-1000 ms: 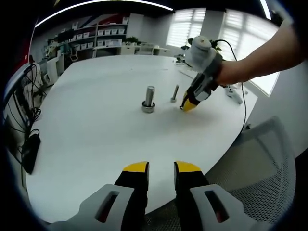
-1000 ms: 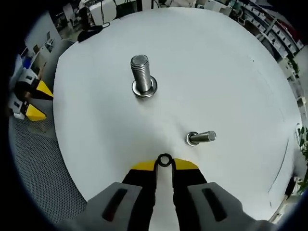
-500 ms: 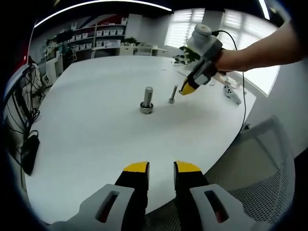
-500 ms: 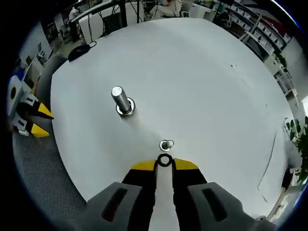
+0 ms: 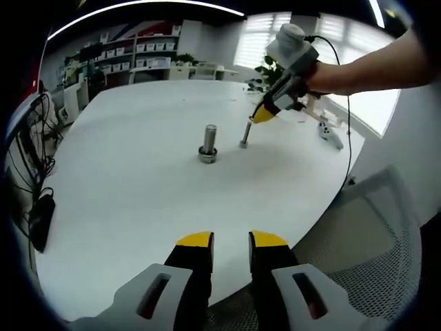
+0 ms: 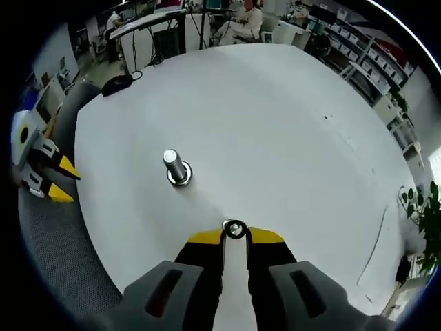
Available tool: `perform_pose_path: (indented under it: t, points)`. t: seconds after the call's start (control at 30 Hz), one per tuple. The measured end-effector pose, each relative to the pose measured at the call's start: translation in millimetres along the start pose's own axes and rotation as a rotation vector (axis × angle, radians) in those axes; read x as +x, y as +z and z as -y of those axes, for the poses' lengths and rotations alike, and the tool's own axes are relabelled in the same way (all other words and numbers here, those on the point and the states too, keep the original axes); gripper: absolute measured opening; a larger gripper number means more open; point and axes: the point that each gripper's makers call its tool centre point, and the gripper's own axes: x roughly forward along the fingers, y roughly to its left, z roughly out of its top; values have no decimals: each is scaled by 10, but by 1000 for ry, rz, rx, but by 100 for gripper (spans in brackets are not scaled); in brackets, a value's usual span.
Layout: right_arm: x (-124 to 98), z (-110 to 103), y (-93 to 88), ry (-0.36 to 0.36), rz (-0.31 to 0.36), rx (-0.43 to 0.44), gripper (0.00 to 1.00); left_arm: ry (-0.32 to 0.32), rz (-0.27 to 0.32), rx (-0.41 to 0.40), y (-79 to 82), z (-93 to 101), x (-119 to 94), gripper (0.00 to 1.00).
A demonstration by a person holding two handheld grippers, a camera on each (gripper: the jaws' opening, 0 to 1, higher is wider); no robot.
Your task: Place the washer onto the threaded stud by aligning its center hole with the stud, sliding it down to the base, and recovering from edge contact or off-axis alignment until the washer reaches the visible bottom stop.
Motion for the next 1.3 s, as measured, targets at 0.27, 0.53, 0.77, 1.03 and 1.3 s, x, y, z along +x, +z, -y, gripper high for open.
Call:
perform_pose_path:
  t: [0.27,0.53,0.77,1.03,1.3]
  points:
    - [65,-9,-13,10,-22,-8,14,1,-5,3,-5,-1,-4,18]
    - [211,-19,-93,47,-70,-9,14,4,-6,3,-10,-7,1,18]
    - [346,-58,-158,66,-105,-12,14,11,-15,1,-28,-21,4,18]
    - [450,-89,-221,79,-119,-2,14,19,-21,0,-37,-34,3,17]
    - [483,-85,-207,93,-101,30,15,37,-28,1,-47,-64,2,17]
